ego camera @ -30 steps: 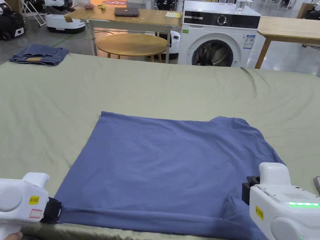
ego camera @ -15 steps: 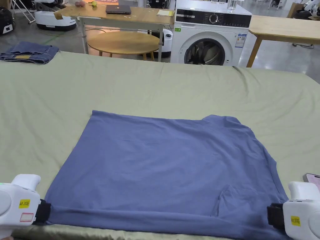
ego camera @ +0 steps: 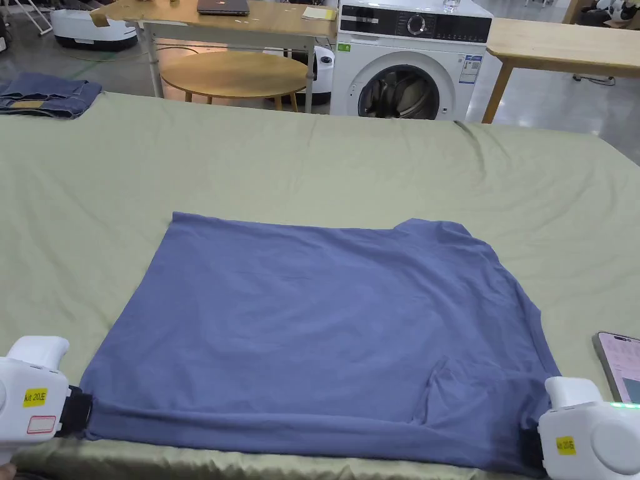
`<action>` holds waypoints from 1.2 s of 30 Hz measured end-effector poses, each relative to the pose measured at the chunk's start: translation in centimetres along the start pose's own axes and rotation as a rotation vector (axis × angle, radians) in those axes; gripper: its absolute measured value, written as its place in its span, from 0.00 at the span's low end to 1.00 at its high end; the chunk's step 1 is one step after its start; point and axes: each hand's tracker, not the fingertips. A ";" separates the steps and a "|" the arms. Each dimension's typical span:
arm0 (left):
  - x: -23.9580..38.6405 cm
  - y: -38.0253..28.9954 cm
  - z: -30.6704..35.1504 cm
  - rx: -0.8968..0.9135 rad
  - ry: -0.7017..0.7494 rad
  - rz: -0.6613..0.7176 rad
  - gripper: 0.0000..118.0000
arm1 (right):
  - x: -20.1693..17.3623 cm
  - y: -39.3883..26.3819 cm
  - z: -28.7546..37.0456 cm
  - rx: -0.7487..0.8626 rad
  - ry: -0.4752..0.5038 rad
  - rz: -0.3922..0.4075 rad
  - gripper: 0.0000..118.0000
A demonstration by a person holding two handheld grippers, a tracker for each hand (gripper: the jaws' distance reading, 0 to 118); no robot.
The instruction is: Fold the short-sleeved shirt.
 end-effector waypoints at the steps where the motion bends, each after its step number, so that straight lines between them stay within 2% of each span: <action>1: 0.0 0.2 0.2 0.008 -0.002 0.001 0.02 | 0.2 0.2 0.4 0.019 0.016 -0.015 0.02; 12: 0.2 8.7 2.1 0.156 -0.038 0.021 0.02 | 1.0 7.9 4.0 0.191 0.043 -0.038 0.02; 19: -0.1 15.0 -2.1 0.141 -0.047 0.052 0.02 | 0.8 14.8 0.6 0.202 0.041 -0.052 0.02; 28: -0.4 19.0 -8.5 0.040 -0.036 0.080 0.02 | 0.7 19.7 -7.7 0.106 0.056 -0.064 0.02; 34: 0.0 19.4 -9.5 0.018 -0.024 0.087 0.02 | 0.4 20.4 -8.5 0.094 0.039 -0.070 0.03; 36: 0.5 19.5 -8.9 0.033 -0.017 0.070 0.02 | -0.1 20.2 -7.2 0.157 0.016 -0.061 0.08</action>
